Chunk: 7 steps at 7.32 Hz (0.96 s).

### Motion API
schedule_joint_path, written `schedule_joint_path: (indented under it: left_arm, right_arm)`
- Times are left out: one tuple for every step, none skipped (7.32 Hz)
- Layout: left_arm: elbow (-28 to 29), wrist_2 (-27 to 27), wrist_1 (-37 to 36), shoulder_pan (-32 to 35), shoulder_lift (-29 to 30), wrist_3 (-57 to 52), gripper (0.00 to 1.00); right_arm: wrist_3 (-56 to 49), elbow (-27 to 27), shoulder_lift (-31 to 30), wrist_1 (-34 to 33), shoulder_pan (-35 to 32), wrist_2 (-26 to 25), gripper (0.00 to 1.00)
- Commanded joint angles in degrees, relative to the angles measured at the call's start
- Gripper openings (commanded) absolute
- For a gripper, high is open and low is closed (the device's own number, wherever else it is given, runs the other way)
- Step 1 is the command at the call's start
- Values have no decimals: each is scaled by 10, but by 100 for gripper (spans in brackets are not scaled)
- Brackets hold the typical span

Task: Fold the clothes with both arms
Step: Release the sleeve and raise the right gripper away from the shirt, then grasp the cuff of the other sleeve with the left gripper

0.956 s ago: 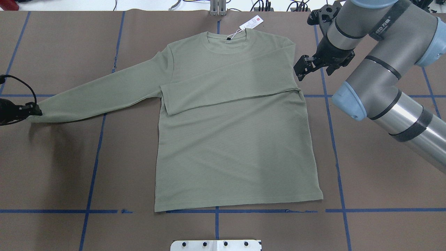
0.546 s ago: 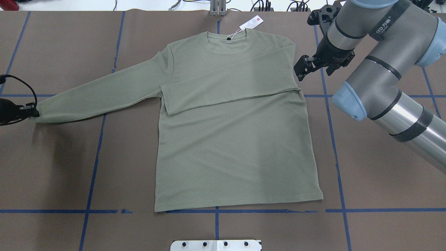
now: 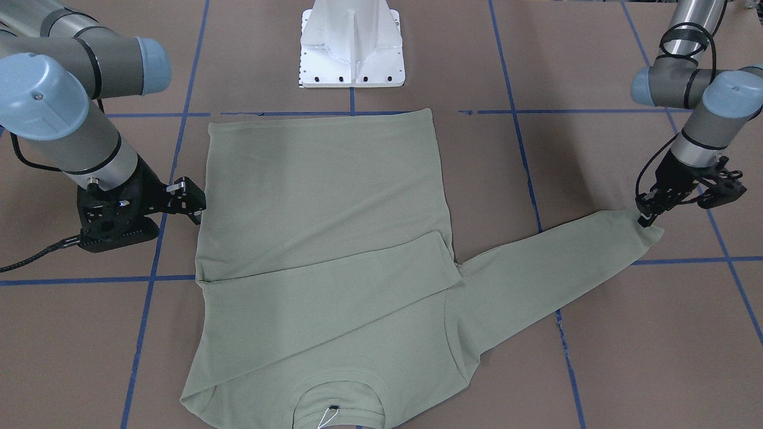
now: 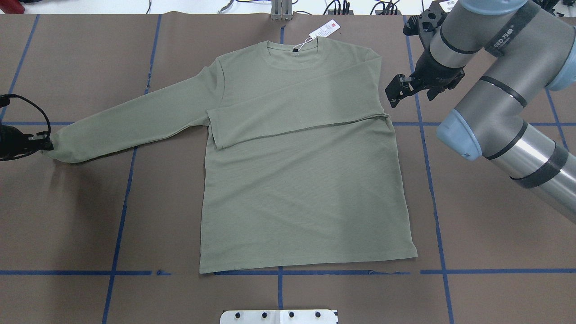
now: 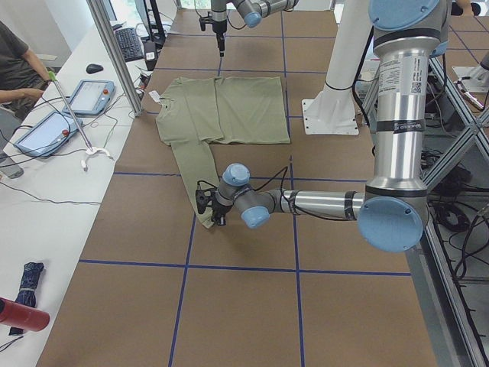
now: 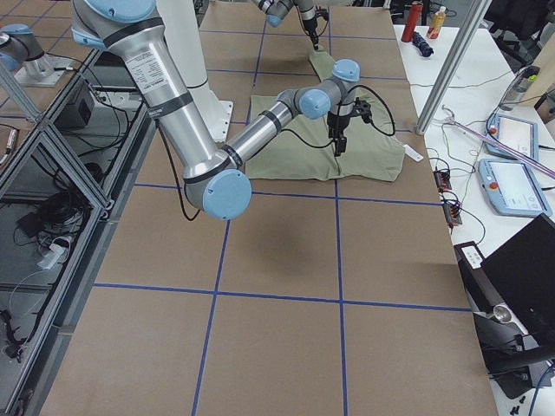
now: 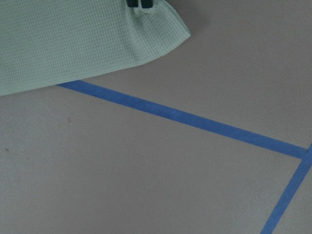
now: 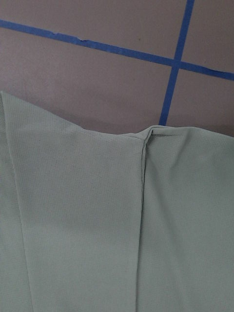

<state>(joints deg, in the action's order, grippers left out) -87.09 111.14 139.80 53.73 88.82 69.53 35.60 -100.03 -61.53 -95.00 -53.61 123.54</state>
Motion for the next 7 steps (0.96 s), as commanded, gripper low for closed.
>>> schedule_joint_path:
  left_arm:
    - [-68,26,-141,2,63,0,0]
    - [-75,27,-221,2,131,0,0]
    - [-74,27,-291,2,195,2,0]
    - [-73,27,-342,2,248,15,0]
    - [-69,27,-359,-2,287,46,0]
    - [-34,27,-359,-5,333,77,0]
    - [20,28,-359,-6,403,102,0]
  right_arm:
    - [0,-38,-46,1,-4,-1,100]
    - [0,-61,-74,1,-7,-1,100]
    - [0,-73,-91,1,-14,0,100]
    - [-1,-79,-108,1,-15,-1,100]
    - [-3,-89,-128,1,-15,-1,100]
    - [-15,-98,-146,2,-21,-2,100]
    - [-24,-98,-165,21,-30,-2,100]
